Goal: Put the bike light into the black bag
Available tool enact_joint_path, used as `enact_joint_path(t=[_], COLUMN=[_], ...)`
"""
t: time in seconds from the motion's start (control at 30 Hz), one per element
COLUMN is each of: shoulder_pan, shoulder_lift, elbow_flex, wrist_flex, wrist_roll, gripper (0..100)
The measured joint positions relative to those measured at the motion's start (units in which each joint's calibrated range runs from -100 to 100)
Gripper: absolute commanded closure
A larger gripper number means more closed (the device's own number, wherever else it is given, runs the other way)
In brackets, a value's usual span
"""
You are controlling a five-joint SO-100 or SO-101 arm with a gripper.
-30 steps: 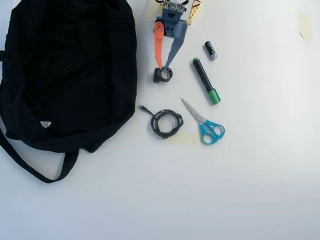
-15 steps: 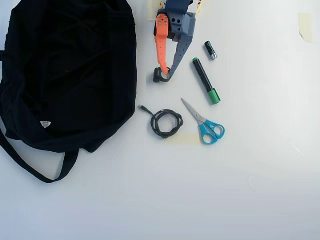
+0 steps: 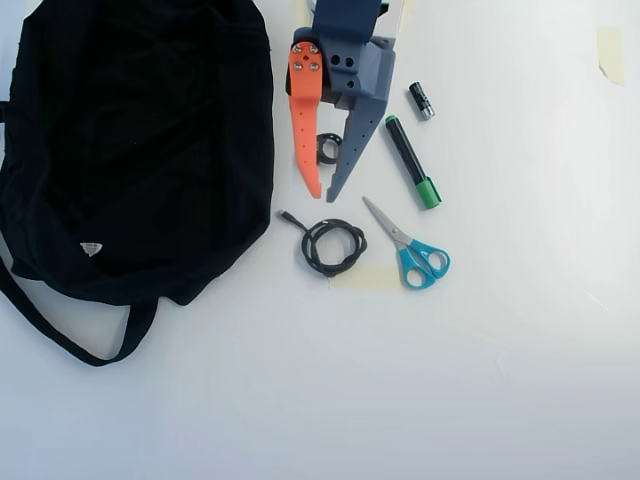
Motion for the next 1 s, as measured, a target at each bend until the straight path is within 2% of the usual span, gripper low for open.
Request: enact_joint_path(t=[0.17, 0.37, 1.0], shoulder_pan=[0.0, 0.29, 0.73], shoulder_lift=[6.81, 8.05, 8.05], elbow_flex=[-8.65, -8.81, -6.05], wrist_flex=[1.03, -3.18, -1.63], wrist_roll=[0.0, 0.0, 0.2], gripper=[98, 98, 98])
